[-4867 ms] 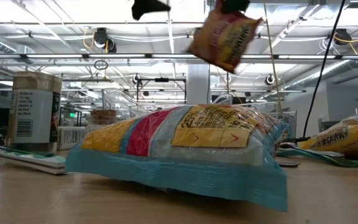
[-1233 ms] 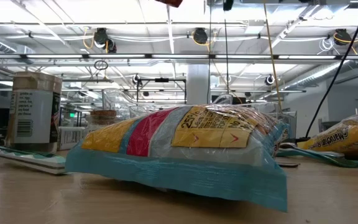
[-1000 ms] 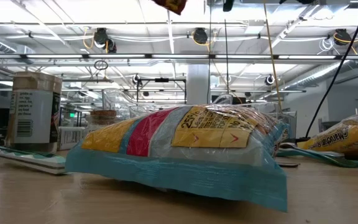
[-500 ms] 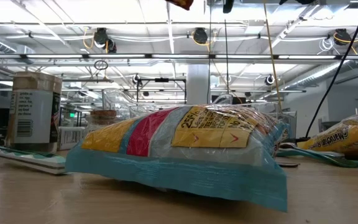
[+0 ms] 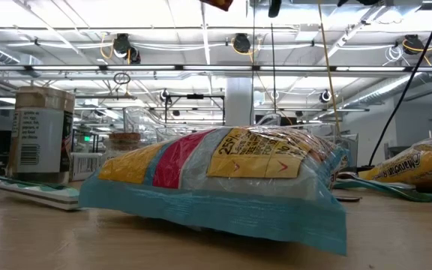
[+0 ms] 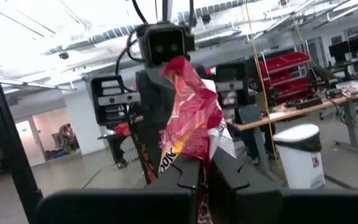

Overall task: Pick & Place Food Item
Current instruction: Put the red noodle pack into the top left transparent bin

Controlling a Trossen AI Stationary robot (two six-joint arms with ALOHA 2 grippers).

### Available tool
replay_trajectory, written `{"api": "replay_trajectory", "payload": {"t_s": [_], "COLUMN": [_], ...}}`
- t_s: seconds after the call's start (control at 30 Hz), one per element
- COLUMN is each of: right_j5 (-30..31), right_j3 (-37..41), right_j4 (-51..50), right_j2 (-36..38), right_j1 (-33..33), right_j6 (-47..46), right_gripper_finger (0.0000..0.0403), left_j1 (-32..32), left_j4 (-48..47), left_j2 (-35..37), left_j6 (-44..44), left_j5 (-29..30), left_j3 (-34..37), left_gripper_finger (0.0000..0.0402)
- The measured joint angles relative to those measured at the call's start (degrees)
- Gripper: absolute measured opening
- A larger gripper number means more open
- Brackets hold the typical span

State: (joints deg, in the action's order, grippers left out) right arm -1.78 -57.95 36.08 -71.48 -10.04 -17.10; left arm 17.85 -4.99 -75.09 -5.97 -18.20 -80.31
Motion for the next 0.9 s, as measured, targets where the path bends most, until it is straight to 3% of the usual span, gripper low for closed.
{"api": "replay_trajectory", "payload": {"t_s": [0.23, 0.4, 0.53, 0.9], "right_j5": [0.02, -0.62, -4.47, -13.03], "right_j3": [0.00, 0.00, -1.05, -4.30], "right_j4": [-5.33, -6.95, -10.96, -18.10], "right_j2": [1.21, 2.41, 2.92, 3.19], "right_j1": [-0.04, -0.73, -2.42, -3.15], "right_j6": [-0.66, -0.88, -1.98, -2.00], "right_gripper_finger": [0.0001, 0.0000, 0.0000, 0.0000], "left_j1": [1.22, 1.78, 2.49, 2.77], "left_j4": [-3.61, -14.63, -23.59, -48.45], "left_j2": [0.08, -1.53, -4.13, -19.10], "left_j6": [-0.50, 1.39, 1.67, 4.28], "left_j5": [0.25, 0.47, 0.18, -8.82], "left_j3": [-1.95, -9.82, -18.86, -43.35], "left_gripper_finger": [0.0100, 0.0162, 0.0197, 0.0216]}}
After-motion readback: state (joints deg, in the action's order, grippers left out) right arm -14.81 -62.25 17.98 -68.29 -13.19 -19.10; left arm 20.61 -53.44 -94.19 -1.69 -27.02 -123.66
